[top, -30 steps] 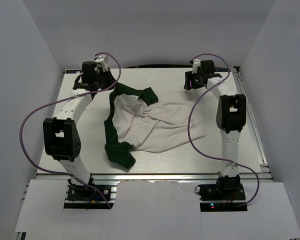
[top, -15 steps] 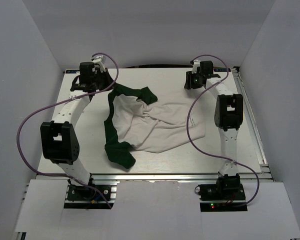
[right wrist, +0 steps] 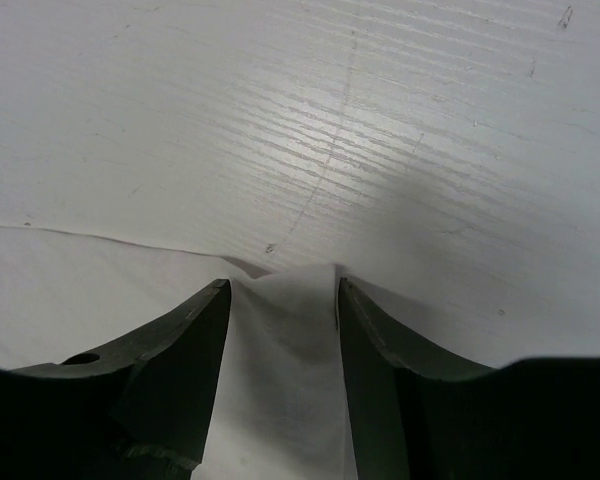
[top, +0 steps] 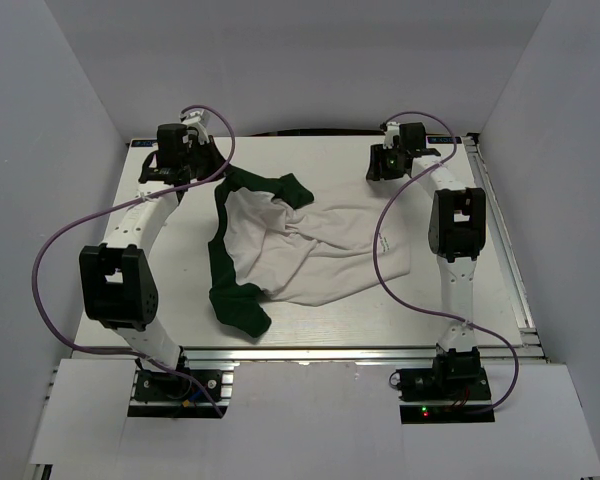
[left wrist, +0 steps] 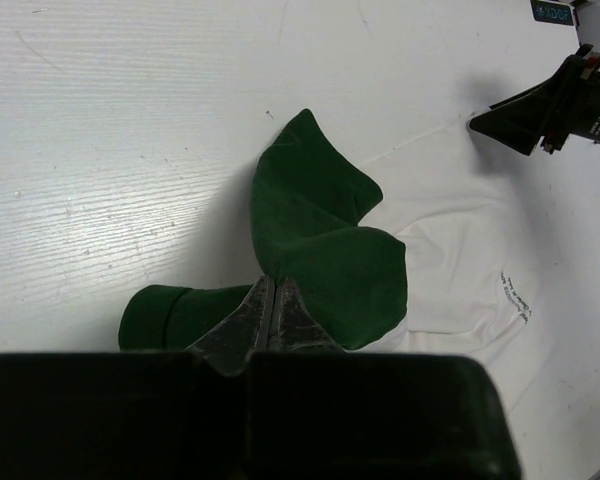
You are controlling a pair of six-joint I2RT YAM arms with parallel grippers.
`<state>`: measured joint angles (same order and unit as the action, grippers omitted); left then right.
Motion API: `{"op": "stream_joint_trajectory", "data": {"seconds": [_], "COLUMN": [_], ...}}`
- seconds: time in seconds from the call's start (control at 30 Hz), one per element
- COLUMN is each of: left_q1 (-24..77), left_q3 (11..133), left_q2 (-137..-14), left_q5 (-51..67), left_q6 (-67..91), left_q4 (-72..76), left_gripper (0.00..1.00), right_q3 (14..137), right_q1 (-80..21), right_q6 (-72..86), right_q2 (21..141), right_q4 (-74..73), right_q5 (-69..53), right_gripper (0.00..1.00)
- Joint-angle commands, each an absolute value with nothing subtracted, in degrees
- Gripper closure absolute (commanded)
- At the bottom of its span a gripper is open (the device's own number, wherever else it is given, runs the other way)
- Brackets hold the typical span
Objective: Fold and stack the t-shirts
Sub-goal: Flatten the tshirt out
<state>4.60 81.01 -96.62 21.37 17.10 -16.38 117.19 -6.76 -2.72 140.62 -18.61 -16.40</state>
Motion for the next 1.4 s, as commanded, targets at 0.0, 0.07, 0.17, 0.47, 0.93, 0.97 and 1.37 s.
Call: {"op": "stream_joint_trajectory", "data": {"seconds": [0.0,0.07,0.17,0.47,0.93,0.97,1.37], "left_q1": [4.31,4.22,4.22,4.13,0.09,0.09,-5.89], "left_q3": [80.51,80.51,80.51,80.86,84.63,85.07,93.69], "left_q2": [-91.93,-91.76,-91.41,-91.05,-86.40,-85.79,-84.73], "left_q5": [21.09,21.01,21.01,20.30,19.51,19.77,21.62], "left_q6": [17.67,17.75,17.84,17.93,23.64,24.34,26.72], "left_q4": [-15.91,-15.91,-16.00,-16.17,-11.26,-10.64,-6.24], "left_gripper": [1.00,1.00,1.00,1.00,1.00,1.00,1.00], "right_q3": [117.07,117.25,116.81,116.63,112.33,111.98,119.70], "right_q1": [-6.42,-6.42,-6.50,-5.27,-0.62,-0.62,3.16], "right_q6": [-2.20,-1.94,-1.93,-2.72,-2.37,-2.03,1.41], "right_q2": [140.89,141.06,140.71,139.22,124.55,123.58,114.70], "right_q4": [-19.60,-19.51,-18.99,-16.35,-9.67,-8.97,-6.06], "right_q5": [-16.52,-16.70,-17.05,-17.40,-26.80,-27.07,-28.48], "right_gripper": [0.46,0.55,0.68,1.00,1.00,1.00,1.00]}}
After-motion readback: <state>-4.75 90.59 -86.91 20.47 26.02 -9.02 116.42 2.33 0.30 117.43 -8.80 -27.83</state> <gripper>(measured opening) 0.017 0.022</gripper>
